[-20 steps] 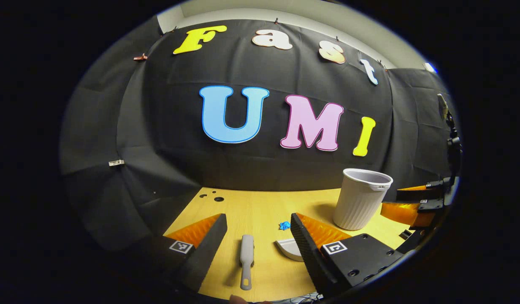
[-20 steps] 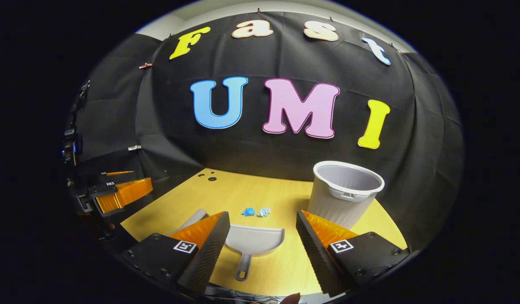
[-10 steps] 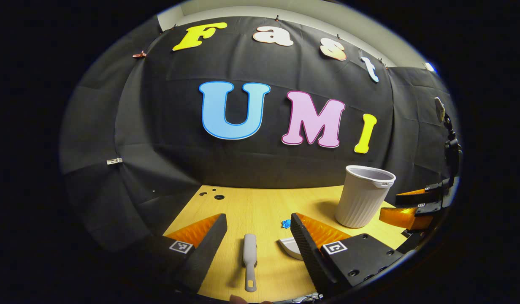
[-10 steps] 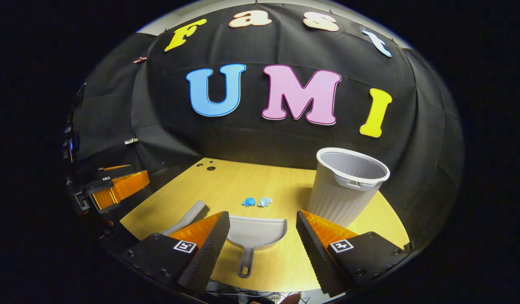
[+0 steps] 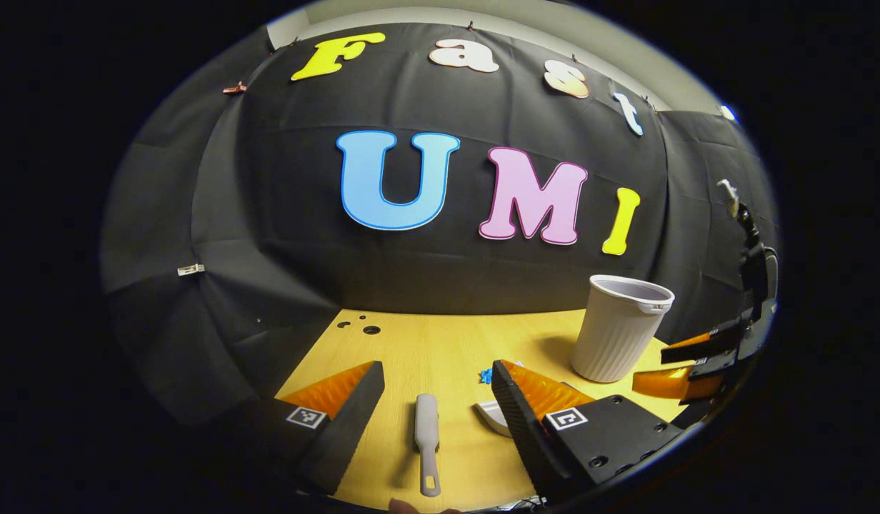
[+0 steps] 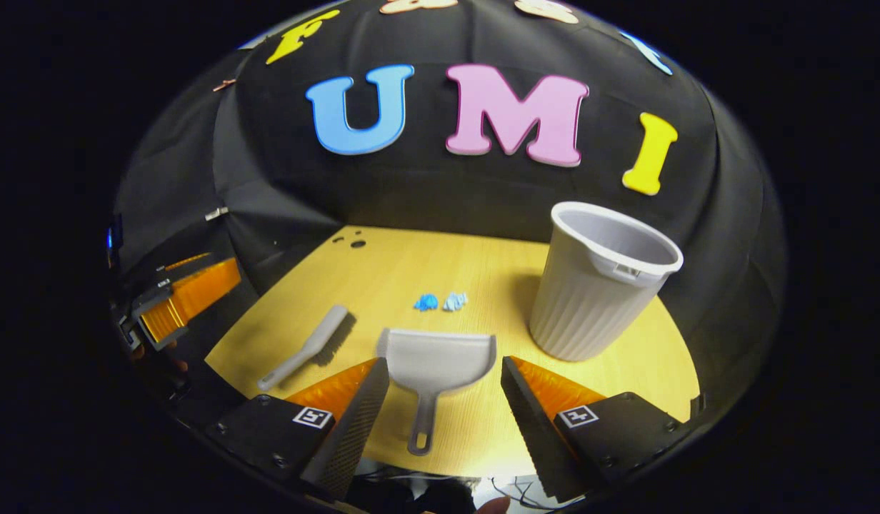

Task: Pick up the small broom and dustpan from the desktop, sweep the trash into the dustpan with the broom, and then empty the trash into the garbage bin.

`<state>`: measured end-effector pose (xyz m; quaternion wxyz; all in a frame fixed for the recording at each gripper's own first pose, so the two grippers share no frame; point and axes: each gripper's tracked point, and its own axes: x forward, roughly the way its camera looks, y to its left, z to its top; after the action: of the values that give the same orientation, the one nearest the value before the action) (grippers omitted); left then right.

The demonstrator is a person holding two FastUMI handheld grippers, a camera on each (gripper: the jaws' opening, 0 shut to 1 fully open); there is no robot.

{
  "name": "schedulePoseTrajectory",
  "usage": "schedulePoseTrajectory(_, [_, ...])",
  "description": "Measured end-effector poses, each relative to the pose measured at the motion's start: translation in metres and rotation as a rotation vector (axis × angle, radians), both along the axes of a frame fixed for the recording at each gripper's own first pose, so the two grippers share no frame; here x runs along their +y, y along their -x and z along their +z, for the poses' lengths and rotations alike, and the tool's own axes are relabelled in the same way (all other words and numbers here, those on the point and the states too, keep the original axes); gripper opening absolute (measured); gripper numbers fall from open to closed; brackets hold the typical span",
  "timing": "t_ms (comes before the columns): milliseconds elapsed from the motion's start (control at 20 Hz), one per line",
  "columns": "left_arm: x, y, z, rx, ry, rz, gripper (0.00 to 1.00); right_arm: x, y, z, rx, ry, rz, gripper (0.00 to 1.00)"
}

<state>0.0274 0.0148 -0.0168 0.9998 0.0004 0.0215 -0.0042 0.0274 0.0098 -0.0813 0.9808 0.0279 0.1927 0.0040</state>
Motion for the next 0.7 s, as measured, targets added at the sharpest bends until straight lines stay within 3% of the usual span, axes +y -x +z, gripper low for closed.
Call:
schedulePoseTrajectory(400, [0.003,-0.008,-0.007,0.011,-0.004,-0.008,0.96,0.011,-0.012,-0.082,0.383,-0.103,0.015,0.99])
schedulePoseTrajectory(700, [0.007,-0.012,-0.020,0.041,0.015,0.003,0.96,0.025,-0.020,-0.133,0.584,-0.032,0.058,0.98])
